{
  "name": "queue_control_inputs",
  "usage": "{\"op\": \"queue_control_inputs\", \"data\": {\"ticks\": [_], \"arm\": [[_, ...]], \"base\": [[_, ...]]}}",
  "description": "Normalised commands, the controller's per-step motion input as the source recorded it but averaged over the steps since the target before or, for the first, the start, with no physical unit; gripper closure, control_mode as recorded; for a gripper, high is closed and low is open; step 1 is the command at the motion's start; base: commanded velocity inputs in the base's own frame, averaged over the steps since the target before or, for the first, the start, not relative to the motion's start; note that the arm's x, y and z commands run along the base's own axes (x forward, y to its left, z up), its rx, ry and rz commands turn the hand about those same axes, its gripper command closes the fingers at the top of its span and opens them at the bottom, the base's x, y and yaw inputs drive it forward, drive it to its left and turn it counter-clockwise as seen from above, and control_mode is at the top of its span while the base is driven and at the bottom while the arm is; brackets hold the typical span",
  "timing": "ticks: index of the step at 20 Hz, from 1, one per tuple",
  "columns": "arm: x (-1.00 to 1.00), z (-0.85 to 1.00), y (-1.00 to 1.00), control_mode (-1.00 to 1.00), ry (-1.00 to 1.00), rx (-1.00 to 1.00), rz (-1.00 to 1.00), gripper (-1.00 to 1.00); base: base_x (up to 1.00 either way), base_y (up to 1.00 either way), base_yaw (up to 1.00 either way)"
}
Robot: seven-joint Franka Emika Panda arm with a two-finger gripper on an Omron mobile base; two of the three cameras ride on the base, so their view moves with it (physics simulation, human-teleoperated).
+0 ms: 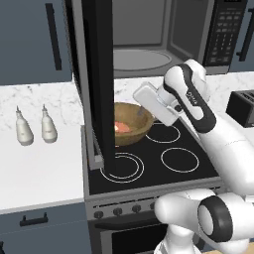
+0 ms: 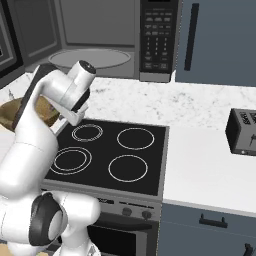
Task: Open the microwave, place the bowl with waffle inside the microwave, then close the microwave door and turn it on.
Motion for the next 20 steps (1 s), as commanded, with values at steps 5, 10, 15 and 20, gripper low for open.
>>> {"op": "queue_control_inputs", "data": {"ticks": [5, 10, 15, 20], "arm": [[-0.05, 1.0, -0.21, -1.0, -0.06, 0.0, -0.19, 1.0], [-0.2, 0.94, 0.05, -1.0, -0.05, 0.0, -0.49, 1.0], [-0.21, 0.74, -0.28, -1.0, -0.11, 0.04, -0.44, 1.0], [0.45, 0.32, -0.62, -1.0, -0.01, 0.1, -0.34, 1.0]], "base": [[0.0, 0.0, 0.0], [0.0, 0.0, 0.0], [0.0, 0.0, 0.0], [0.0, 0.0, 0.0]]}}
